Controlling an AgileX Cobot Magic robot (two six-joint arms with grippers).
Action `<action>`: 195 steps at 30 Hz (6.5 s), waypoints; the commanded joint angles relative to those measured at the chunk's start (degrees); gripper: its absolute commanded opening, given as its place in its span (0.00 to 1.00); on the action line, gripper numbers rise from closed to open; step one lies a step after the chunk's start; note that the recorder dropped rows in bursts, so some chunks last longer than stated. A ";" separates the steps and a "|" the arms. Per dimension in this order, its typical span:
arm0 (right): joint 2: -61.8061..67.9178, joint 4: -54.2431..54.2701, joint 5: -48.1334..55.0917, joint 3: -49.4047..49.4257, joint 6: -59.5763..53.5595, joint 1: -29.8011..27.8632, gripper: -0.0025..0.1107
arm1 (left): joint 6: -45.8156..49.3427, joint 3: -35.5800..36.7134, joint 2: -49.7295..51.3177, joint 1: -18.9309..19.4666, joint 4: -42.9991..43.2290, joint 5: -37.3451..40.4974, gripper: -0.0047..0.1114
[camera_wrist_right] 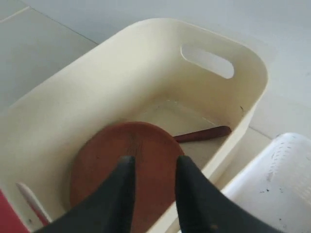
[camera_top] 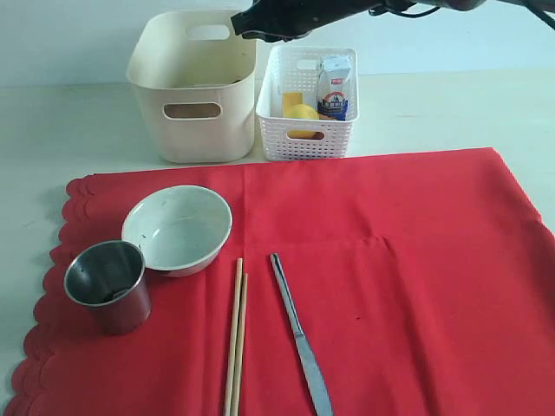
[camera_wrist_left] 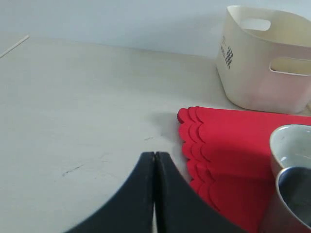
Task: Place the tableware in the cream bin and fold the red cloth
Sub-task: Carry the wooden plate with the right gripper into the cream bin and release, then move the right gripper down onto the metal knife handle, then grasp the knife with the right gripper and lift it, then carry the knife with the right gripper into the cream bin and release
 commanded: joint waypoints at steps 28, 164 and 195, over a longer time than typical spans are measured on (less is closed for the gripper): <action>-25.15 -31.89 30.66 15.18 33.45 -0.08 0.03 | 0.13 0.13 -0.27 0.04 0.15 -0.56 0.04; -13.72 -81.15 -34.19 14.24 53.38 23.54 0.02 | 0.13 0.13 -0.27 0.04 0.15 -0.56 0.04; 6.37 -79.16 -19.86 -3.06 58.97 17.40 0.28 | 0.13 0.13 -0.27 0.04 0.15 -0.56 0.04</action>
